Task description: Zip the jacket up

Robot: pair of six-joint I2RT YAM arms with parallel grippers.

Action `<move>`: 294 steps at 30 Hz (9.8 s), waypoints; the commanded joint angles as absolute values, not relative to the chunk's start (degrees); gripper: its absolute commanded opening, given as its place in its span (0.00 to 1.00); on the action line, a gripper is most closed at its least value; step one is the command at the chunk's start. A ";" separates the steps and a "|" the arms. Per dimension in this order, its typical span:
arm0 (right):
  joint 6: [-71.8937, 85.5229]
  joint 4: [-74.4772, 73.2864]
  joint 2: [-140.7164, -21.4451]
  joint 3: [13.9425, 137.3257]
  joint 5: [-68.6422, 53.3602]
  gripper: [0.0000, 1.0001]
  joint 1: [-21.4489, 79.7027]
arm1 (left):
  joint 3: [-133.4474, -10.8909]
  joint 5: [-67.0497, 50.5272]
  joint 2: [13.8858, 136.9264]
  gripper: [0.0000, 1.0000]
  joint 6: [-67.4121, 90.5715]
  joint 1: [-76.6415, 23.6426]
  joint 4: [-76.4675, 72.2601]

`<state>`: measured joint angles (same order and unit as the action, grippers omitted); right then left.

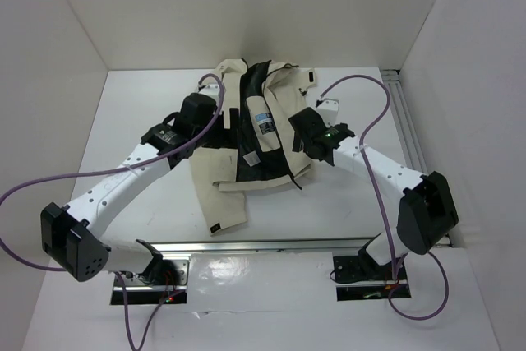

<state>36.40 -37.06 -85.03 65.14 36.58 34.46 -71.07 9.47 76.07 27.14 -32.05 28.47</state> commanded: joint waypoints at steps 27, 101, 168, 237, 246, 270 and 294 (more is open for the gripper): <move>33.04 -7.14 -86.47 62.39 10.90 0.80 49.89 | -60.91 8.71 69.35 0.87 44.03 -18.38 32.34; 43.59 19.51 -107.31 59.94 -11.51 0.67 47.99 | -48.52 -2.29 65.65 0.93 39.81 -13.27 26.46; 41.48 37.79 -86.04 39.02 -25.22 0.00 39.73 | -32.53 -43.59 69.35 0.52 43.42 -18.54 -17.66; 30.50 -15.11 -84.49 50.98 28.31 0.11 40.17 | -35.51 -30.76 63.72 0.00 44.04 -18.02 -4.39; 29.36 -19.78 -73.84 52.73 12.95 0.06 40.17 | -37.97 -31.20 64.25 0.00 41.57 -19.25 -3.16; 47.62 19.85 -71.46 40.96 0.88 0.00 45.09 | -27.96 -28.66 60.04 0.00 53.96 -22.67 -22.14; 58.35 30.67 -69.17 32.70 12.04 0.00 47.81 | -25.58 -14.07 57.75 0.00 62.31 -31.73 -29.18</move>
